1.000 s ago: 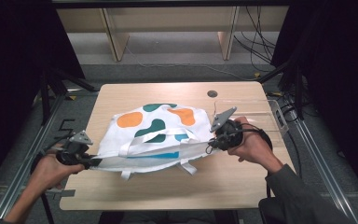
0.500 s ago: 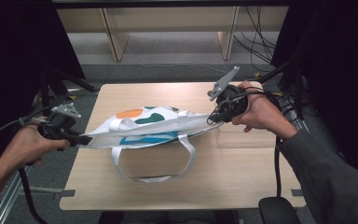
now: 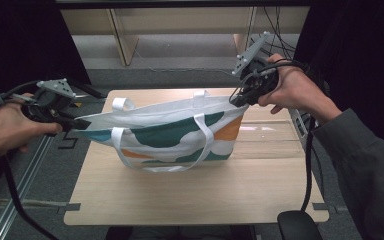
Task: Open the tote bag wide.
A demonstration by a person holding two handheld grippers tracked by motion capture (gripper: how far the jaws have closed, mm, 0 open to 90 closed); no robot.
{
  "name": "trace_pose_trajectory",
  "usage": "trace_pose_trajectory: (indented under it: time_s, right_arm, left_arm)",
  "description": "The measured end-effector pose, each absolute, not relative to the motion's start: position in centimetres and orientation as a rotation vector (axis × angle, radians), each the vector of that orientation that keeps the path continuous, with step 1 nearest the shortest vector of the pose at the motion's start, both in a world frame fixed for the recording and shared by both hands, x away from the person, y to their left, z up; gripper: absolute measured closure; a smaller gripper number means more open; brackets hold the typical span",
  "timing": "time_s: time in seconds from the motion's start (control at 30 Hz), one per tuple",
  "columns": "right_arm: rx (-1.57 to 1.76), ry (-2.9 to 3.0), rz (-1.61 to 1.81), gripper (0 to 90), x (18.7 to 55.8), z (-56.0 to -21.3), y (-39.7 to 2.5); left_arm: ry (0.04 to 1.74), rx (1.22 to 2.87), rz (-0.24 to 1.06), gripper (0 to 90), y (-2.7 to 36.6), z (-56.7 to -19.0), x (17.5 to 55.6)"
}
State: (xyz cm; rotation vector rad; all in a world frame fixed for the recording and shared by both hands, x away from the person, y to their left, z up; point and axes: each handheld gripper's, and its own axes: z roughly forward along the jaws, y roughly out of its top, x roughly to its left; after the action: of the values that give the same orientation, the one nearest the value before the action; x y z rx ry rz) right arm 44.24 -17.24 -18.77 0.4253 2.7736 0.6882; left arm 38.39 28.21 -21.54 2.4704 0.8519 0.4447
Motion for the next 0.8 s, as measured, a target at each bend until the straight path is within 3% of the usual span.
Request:
trace_pose_trajectory:
  time_s: [0.3, 0.8]
  right_arm:
    - [0.425, 2.817, 0.687, 87.1, 43.7, -17.7, -17.2]
    - [0.491, 2.816, 0.643, 87.0, 44.6, -20.4, -17.1]
  left_arm:
    - [0.866, 2.464, 0.433, 86.4, 28.6, -20.3, 38.4]
    - [0.897, 2.481, 0.43, 86.1, 28.0, -22.6, 40.3]
